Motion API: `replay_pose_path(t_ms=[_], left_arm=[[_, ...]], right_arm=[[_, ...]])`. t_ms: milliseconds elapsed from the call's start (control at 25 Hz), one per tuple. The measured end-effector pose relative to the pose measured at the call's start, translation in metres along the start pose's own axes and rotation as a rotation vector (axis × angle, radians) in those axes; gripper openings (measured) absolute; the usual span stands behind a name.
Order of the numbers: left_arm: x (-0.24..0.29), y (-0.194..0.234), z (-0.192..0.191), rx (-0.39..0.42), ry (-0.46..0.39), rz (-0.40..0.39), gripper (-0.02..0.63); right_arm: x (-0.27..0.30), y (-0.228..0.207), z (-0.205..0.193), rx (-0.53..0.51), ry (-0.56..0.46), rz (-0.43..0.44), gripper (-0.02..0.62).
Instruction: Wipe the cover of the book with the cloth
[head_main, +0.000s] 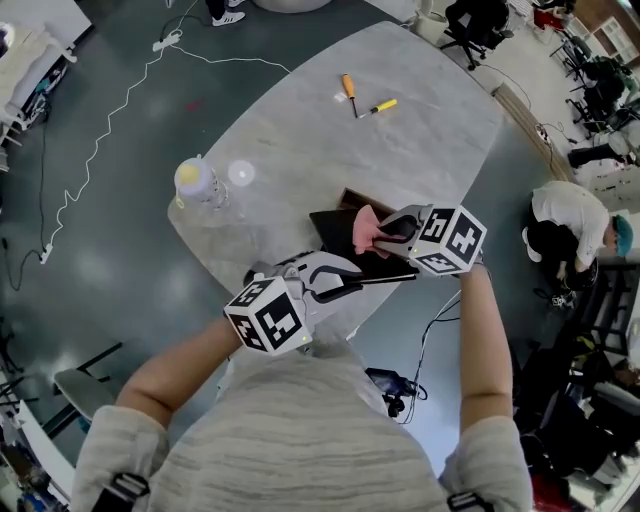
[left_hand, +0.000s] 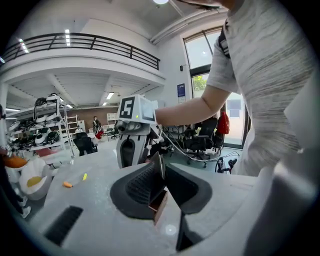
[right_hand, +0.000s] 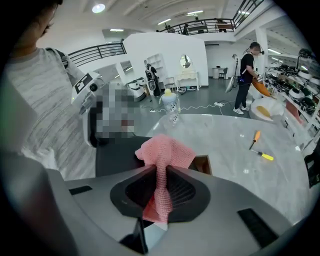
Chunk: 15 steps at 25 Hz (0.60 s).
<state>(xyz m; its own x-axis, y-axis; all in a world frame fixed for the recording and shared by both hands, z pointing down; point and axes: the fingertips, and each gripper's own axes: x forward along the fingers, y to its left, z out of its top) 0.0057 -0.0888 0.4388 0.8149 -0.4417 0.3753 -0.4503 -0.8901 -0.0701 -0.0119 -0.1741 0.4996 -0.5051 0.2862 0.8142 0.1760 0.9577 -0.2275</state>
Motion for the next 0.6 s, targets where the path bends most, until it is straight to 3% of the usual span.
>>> replay_pose_path(t_ms=[240, 600], left_arm=[[0.005, 0.001, -0.008, -0.004, 0.027, -0.011, 0.072], [-0.003, 0.004, -0.012, -0.039, 0.016, -0.035, 0.072]], right_arm=[[0.041, -0.050, -0.009, 0.045, 0.017, -0.022, 0.049], [0.086, -0.104, -0.004, 0.059, 0.057, -0.148, 0.049]])
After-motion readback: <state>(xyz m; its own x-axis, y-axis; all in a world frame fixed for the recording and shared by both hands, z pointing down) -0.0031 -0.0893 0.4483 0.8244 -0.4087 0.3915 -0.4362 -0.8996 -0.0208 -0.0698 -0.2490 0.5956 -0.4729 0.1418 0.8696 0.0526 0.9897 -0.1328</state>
